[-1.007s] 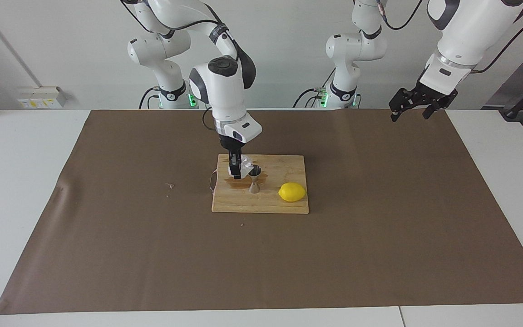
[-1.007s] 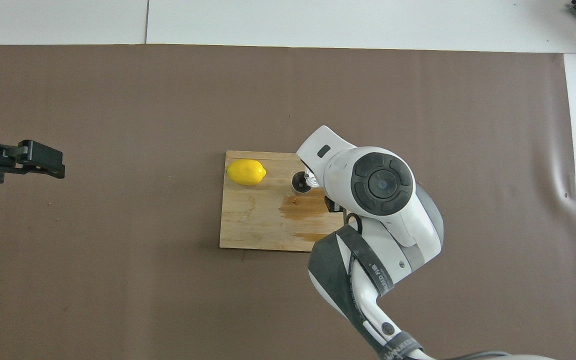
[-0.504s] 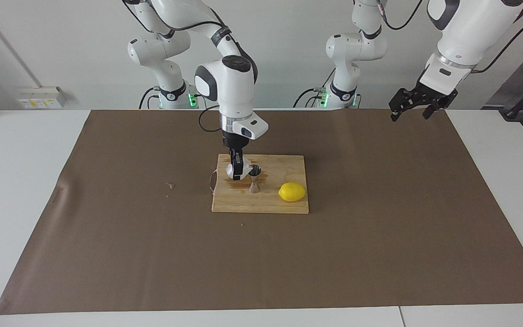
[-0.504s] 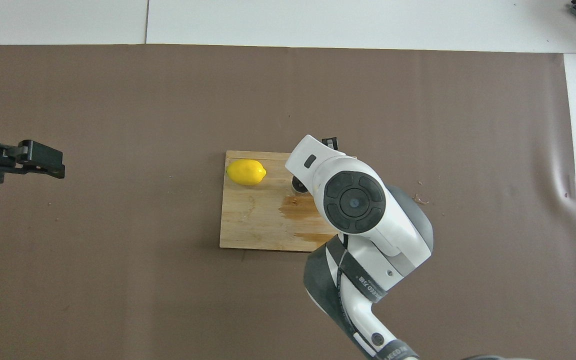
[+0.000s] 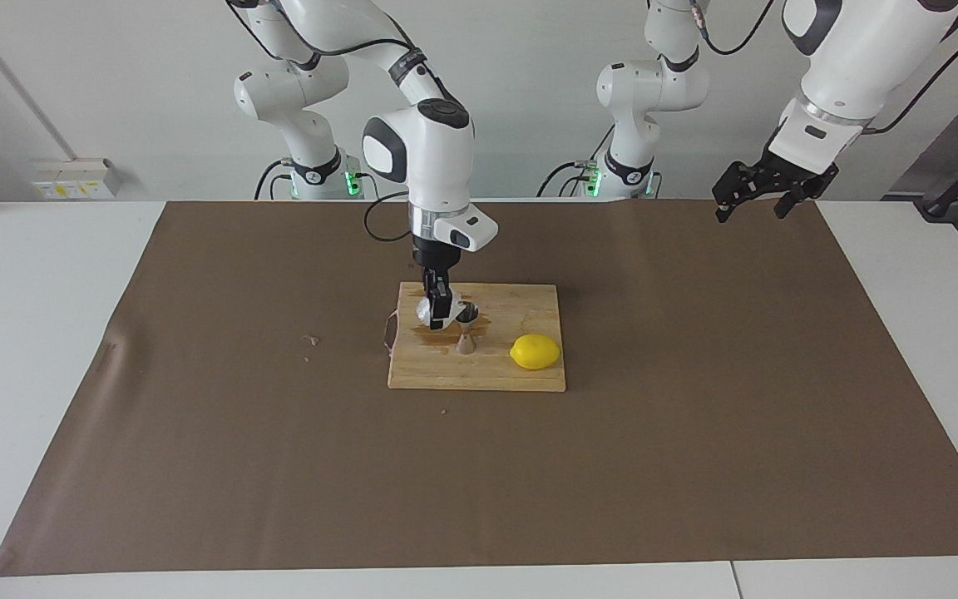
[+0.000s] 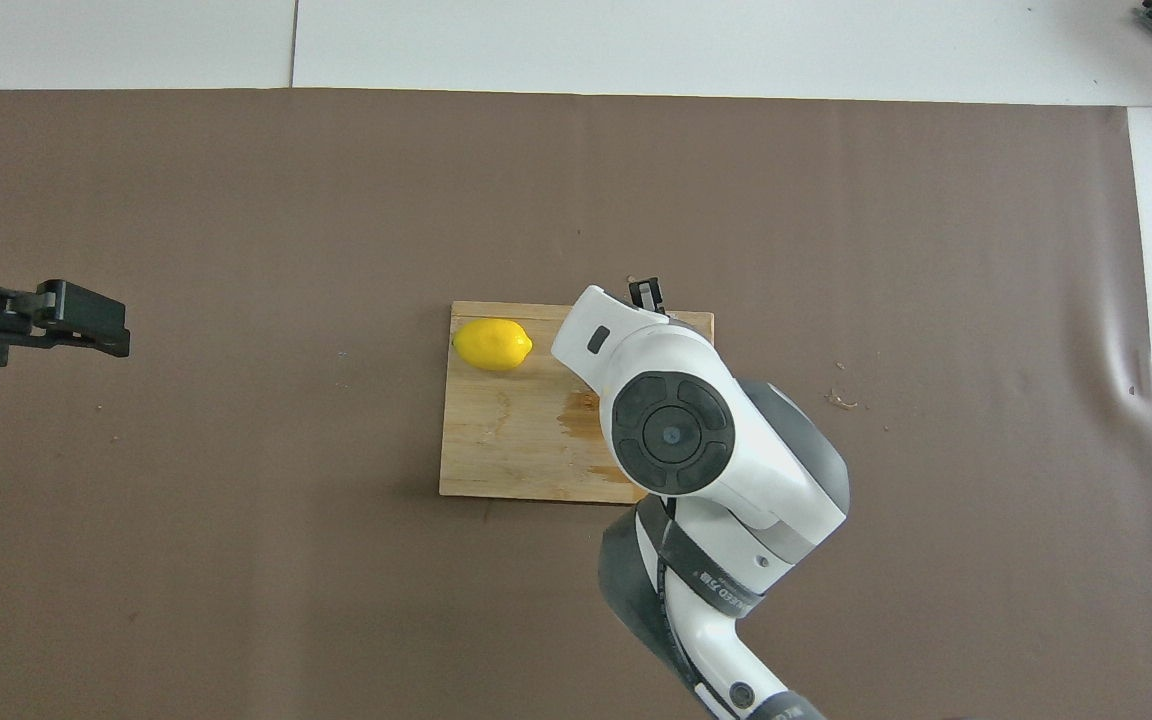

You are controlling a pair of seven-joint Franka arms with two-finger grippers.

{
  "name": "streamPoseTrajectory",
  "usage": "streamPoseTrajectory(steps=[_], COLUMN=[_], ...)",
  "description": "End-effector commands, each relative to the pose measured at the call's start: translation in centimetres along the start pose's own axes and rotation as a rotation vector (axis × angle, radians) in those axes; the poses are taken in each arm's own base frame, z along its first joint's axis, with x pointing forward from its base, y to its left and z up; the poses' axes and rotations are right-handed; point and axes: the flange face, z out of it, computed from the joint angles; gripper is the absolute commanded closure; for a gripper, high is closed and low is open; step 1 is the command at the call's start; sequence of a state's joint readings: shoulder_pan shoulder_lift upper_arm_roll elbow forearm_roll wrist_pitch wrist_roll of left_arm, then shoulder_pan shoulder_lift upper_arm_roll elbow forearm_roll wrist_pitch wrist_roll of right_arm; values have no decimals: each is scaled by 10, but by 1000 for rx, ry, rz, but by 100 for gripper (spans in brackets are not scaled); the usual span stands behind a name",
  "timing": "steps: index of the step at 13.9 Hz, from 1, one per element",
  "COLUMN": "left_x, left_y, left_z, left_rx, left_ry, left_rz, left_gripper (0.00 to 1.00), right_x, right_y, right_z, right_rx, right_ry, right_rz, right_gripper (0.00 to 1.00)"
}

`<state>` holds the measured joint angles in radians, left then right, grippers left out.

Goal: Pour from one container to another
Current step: 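Tilt the glass cup over the metal cup with the right gripper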

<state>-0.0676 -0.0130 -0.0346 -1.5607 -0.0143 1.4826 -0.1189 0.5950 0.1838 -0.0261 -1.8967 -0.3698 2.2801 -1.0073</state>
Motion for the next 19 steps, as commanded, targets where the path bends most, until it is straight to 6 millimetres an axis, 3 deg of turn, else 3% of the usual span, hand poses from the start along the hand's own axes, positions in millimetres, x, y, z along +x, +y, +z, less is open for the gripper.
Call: streamPoseTrajectory(steps=[1, 12, 19], left_x=[-3, -3, -3], left_y=[-2, -2, -2], left_z=[-2, -2, -2], left_rx=[12, 12, 12], left_ry=[13, 13, 13], left_rz=[-4, -4, -4], left_gripper=[0, 0, 0], right_x=[9, 12, -2], right_y=[-2, 1, 10], right_z=[-7, -15, -22], right_rx=[-36, -22, 16], right_ry=[-54, -8, 67], right_rz=[4, 119, 211], right_gripper=[100, 100, 100])
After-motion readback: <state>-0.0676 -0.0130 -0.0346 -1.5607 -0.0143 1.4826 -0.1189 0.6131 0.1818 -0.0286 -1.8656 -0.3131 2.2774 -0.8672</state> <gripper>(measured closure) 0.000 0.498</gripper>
